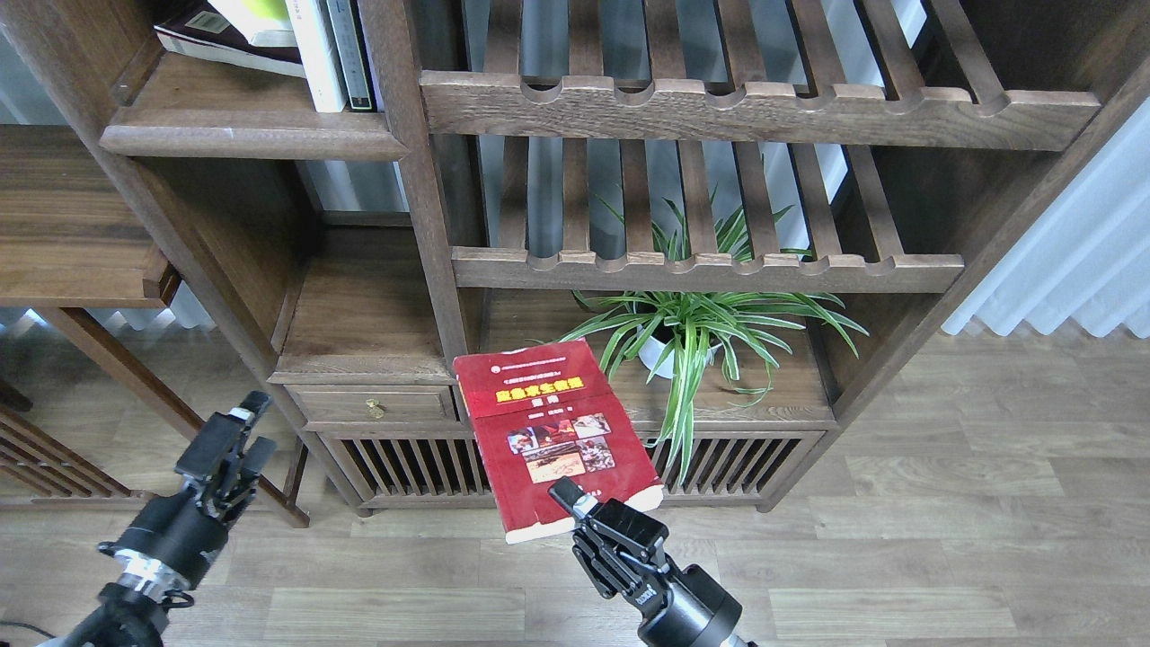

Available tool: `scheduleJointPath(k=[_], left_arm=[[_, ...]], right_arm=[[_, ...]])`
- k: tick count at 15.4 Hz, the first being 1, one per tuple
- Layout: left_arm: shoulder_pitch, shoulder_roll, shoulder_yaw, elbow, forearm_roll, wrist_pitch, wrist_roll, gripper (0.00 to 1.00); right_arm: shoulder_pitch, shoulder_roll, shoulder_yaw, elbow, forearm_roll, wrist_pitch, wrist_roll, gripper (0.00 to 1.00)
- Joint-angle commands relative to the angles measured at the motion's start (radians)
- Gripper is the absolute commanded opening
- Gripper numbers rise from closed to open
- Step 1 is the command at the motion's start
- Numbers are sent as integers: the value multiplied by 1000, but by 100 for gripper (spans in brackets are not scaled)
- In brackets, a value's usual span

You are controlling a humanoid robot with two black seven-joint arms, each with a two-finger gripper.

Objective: Organize books on shelf
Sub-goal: 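Pull the red book off the shelf and lower it toward the left gripper, then grasp the red book's edge with the left gripper, release the right gripper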

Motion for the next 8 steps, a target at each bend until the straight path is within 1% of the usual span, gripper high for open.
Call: scheduleJointPath(k=[1, 5, 8], left_arm=[[-6, -18, 58, -9, 0, 0, -1, 100], [-15, -41, 154, -9, 2, 0, 4, 100], [-15, -42, 201, -9, 3, 0, 1, 100]], right_arm=[[-1, 0, -22, -33, -21, 0, -18, 5], [-1, 0, -44, -34, -21, 0, -24, 5], [-1, 0, -45, -34, -24, 0, -26, 5]])
